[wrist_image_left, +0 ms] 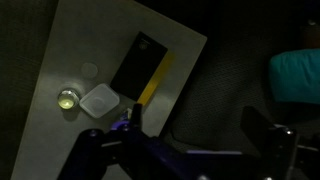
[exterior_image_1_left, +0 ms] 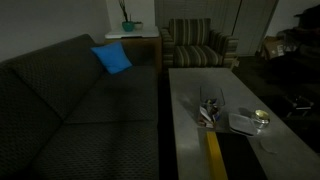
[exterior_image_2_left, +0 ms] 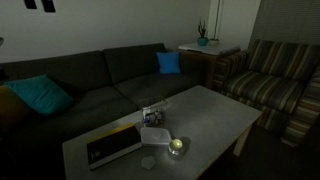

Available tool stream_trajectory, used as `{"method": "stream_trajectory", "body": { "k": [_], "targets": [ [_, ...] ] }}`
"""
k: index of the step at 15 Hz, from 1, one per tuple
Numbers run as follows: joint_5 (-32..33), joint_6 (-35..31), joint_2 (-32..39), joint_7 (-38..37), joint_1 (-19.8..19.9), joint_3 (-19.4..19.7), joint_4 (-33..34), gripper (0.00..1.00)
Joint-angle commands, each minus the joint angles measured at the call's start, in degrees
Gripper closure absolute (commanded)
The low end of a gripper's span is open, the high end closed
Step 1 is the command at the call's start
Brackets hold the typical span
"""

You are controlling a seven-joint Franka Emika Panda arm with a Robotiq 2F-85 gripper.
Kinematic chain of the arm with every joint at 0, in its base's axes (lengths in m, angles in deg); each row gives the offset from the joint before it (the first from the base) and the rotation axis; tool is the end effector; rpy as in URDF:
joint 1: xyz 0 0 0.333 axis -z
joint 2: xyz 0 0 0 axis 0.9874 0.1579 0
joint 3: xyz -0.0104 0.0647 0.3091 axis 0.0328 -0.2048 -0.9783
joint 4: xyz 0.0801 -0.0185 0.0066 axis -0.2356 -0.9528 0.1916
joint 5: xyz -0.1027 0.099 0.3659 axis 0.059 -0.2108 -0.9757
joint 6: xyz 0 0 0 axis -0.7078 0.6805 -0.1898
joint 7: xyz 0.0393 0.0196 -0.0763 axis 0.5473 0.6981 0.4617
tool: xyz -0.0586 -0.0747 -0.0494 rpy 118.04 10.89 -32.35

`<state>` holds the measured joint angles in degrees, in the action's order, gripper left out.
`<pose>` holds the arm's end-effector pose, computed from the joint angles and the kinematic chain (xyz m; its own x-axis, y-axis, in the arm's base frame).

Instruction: Cover the clear container with the white lid and then press the button atop the white lid

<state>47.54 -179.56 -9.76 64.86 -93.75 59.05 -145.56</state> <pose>0.3888 0.1597 0.4159 0.9702 0.2415 0.0219 0.2424 -0.9638 -0.1114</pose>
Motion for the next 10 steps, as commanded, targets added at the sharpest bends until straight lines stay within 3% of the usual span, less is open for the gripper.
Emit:
{"method": "stream_trajectory", "body": {
  "k": [1,10],
  "targets": [
    [-0.1,0.1,0.0,0.1,0.3,-0.3,0.1,0.0],
    [-0.9,-4.3,5.8,7.2,1.0,2.8,1.6,0.0]
  ]
}}
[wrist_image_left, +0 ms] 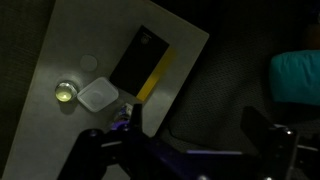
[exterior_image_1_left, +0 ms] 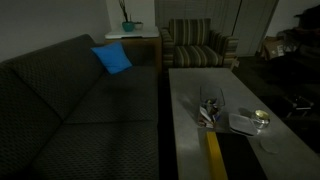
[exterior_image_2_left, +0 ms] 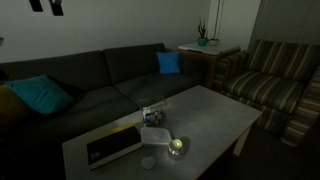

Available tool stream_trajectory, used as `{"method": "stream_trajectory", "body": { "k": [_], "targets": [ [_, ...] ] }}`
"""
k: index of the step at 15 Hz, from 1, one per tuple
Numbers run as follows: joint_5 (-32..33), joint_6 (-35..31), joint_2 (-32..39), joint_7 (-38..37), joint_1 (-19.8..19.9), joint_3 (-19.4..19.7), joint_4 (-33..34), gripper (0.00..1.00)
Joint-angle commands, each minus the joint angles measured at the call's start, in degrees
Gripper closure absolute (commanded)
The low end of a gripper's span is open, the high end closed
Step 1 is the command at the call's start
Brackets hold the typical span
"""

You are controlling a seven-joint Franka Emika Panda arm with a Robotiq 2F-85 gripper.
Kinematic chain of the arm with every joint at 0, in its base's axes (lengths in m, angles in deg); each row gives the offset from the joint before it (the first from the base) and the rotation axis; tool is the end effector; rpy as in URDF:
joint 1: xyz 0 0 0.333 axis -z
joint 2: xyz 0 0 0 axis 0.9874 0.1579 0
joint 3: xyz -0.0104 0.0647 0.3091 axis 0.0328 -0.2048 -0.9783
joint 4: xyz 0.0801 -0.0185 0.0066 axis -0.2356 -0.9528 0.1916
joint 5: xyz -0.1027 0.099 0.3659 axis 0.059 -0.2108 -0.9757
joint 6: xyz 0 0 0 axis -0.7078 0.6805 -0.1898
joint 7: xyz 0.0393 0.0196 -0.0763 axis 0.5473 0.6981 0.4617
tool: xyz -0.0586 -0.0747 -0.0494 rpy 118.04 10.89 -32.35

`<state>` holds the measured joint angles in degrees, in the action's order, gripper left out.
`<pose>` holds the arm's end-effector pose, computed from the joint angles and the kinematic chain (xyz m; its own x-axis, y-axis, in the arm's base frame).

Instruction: Cover the clear container with the white lid and then press the button atop the white lid

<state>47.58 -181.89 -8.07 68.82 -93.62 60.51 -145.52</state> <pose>0.3997 0.1499 0.4082 0.9597 0.2780 0.0418 0.2810 -0.9524 -0.1179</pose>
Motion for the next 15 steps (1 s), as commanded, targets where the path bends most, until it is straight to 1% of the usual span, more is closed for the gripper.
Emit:
{"method": "stream_trajectory", "body": {
  "k": [1,7,9,13,15],
  "targets": [
    [-1.1,-2.5,5.3,3.9,1.1,1.9,2.0,0.0],
    [-2.2,-9.6,16.0,9.6,1.7,3.6,5.7,0.0],
    [-3.4,-11.9,20.3,11.3,2.2,3.4,7.6,0.0],
    [-6.1,-14.0,29.4,13.9,4.1,2.5,12.7,0.0],
    [-5.0,-14.6,33.6,13.2,5.2,2.0,15.1,0.0]
  ]
}}
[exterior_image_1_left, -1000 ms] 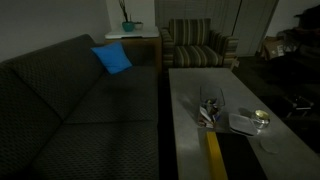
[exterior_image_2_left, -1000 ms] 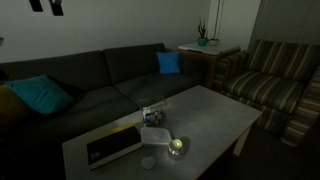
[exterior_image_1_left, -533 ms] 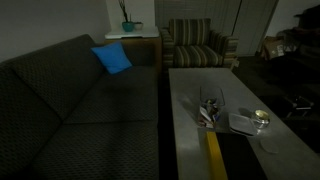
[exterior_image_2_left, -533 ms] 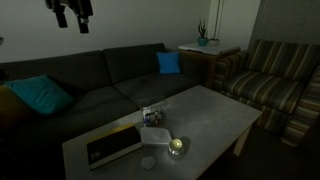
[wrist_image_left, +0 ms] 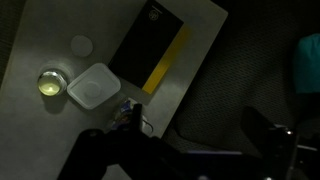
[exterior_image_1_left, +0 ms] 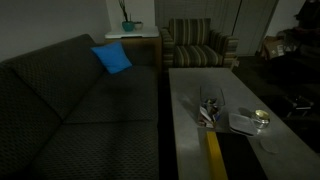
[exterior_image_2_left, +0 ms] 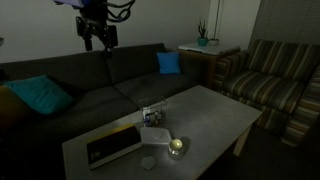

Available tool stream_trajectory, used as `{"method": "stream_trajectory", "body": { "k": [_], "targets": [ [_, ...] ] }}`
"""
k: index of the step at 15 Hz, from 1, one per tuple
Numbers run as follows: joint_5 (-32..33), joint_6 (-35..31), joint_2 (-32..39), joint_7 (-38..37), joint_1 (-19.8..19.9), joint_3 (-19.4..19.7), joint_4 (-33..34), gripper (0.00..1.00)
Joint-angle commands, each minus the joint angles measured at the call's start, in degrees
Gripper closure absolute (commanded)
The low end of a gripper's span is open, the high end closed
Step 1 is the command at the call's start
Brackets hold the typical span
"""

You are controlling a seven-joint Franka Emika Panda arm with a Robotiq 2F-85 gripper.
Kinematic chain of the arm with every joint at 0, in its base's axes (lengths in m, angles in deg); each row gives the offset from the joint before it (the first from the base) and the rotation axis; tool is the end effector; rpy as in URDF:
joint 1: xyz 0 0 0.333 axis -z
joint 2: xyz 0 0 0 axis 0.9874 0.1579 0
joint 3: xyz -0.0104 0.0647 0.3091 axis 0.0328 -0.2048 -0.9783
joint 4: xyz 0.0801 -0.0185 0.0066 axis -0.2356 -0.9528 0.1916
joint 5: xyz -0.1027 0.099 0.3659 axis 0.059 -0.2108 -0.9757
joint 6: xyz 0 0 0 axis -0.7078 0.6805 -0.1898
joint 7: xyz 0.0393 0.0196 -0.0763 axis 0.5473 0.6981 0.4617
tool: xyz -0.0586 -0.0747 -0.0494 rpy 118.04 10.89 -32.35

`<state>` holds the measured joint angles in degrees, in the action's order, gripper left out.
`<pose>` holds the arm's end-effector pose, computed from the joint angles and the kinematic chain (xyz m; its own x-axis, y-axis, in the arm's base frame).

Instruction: Cover the clear container with the white lid and then press the button atop the white lid

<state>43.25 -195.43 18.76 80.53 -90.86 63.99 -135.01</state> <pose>0.5013 0.1202 0.2871 0.9585 0.2843 0.0215 0.2835 -0.9422 -0.1789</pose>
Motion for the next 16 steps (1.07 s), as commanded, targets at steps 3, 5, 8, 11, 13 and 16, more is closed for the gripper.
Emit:
{"method": "stream_trajectory", "body": {
  "k": [3,5,8,11,13,16],
  "targets": [
    [2.5,-1.5,13.3,-0.9,3.7,-1.2,8.0,0.0],
    [5.2,-2.7,17.4,-3.6,4.2,-0.2,10.2,0.0],
    [6.2,-2.2,17.1,-4.7,5.4,-1.3,9.5,0.0],
    [6.6,-2.3,19.6,-5.2,5.8,-1.2,11.3,0.0],
    [6.7,-2.3,19.6,-5.3,5.8,-1.2,11.6,0.0],
    [11.3,-7.0,22.7,-3.1,5.0,-0.6,13.3,0.0]
  ]
}}
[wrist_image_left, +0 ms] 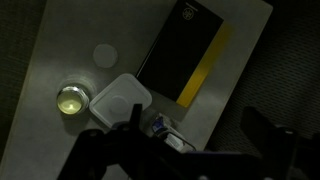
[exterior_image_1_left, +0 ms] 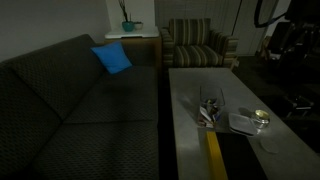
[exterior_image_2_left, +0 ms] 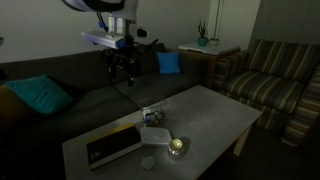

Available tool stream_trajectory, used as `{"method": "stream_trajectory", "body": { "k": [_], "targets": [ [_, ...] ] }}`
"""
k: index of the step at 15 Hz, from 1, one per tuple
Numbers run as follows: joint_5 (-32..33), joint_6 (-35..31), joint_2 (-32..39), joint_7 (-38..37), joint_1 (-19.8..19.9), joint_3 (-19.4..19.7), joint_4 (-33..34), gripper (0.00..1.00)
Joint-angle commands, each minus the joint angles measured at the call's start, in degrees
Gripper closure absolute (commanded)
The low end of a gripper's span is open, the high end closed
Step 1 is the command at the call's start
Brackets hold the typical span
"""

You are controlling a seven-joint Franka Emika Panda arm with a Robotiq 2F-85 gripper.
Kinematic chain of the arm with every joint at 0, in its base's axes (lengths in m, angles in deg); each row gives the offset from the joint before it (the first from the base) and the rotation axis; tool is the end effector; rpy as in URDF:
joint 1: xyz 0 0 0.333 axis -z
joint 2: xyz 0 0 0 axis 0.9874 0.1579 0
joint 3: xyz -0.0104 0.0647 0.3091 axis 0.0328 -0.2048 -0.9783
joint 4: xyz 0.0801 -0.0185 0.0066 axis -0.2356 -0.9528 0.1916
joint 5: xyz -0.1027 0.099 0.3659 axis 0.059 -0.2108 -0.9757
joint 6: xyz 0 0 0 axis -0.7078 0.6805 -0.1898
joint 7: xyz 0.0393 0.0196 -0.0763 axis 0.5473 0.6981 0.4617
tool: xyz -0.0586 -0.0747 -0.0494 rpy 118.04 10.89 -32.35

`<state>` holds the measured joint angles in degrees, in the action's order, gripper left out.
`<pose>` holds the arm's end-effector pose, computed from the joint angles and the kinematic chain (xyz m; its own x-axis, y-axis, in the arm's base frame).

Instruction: Cover the clear container with the white lid and then press the button atop the white lid

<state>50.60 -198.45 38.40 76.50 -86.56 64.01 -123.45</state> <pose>0.5568 0.0889 0.1813 0.9694 0.2321 -0.0801 0.2219 -0.9678 -0.1192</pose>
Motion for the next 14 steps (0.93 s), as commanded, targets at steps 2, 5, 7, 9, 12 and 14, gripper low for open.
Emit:
{"method": "stream_trajectory", "body": {
  "k": [2,5,7,9,12,14],
  "targets": [
    [7.3,-6.8,7.0,0.6,0.7,0.1,4.8,0.0],
    [11.2,-9.5,14.9,0.4,1.2,1.3,11.3,0.0],
    [11.8,-10.1,20.5,1.2,2.4,1.1,16.4,0.0],
    [12.0,-9.1,26.2,2.0,3.8,0.8,22.3,0.0],
    [11.9,-6.9,33.9,2.4,5.0,0.8,31.1,0.0],
    [11.9,-8.5,31.6,1.0,4.6,1.0,27.3,0.0]
  ]
}}
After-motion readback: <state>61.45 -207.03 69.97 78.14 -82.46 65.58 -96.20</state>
